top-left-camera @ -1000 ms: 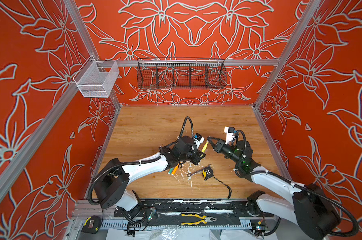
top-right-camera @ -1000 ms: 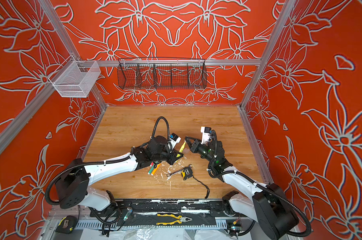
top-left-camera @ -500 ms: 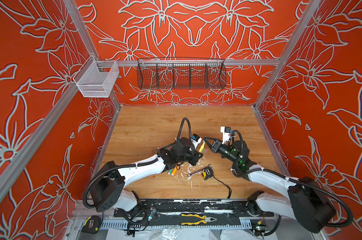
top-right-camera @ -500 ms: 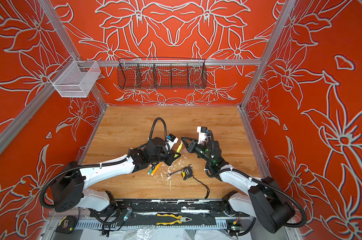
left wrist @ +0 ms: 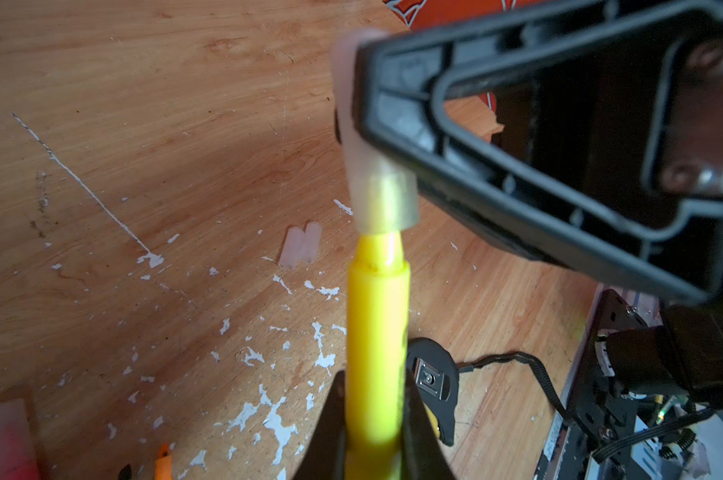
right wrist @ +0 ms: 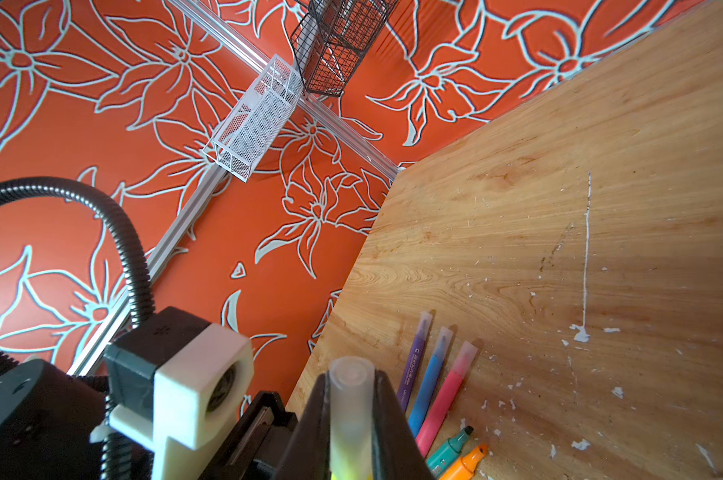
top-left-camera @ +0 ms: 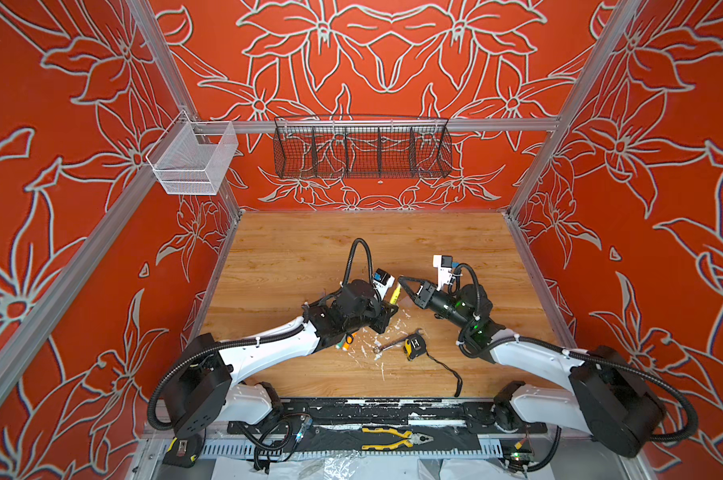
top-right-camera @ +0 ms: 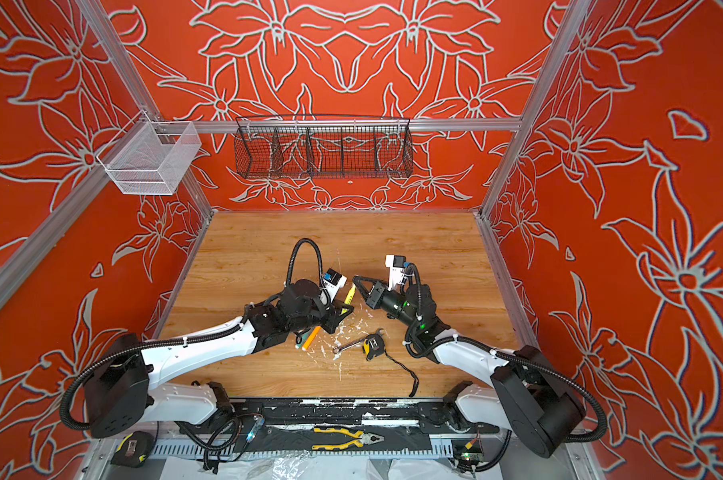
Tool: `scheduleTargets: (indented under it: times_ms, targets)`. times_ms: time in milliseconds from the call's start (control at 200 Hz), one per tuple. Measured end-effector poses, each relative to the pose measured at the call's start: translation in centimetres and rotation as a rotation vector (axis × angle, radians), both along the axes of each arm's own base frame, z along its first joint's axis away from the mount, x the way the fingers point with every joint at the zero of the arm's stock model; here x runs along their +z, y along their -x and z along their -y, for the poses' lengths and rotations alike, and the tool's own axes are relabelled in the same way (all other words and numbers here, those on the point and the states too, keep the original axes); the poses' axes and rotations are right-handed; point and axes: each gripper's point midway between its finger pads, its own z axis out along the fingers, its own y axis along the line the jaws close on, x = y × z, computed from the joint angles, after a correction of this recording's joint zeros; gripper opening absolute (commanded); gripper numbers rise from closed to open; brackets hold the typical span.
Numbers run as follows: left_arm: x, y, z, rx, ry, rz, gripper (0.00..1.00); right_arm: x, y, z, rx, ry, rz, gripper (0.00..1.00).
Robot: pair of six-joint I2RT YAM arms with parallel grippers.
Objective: Insert the pens into the pen caps
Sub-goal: 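Lower the translucent cap down over the yellow highlighter tip with the right gripper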
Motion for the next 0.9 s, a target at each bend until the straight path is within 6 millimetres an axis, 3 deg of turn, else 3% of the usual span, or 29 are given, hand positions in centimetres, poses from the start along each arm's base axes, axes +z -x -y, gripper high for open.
scheduleTargets:
  times_ms: [500, 901]
  targets:
    - [0.7, 0.3, -0.4, -0.028, 0.106, -0.027, 0.0, 0.5, 0.9, -0.8, 0.006, 0.027, 0.055, 0.02]
    - [1.8, -0.2, -0.5, -0.018, 0.137, 0.015, 0.0, -0.6, 1.9, -0.9, 0.007, 0.108, 0.04, 0.57]
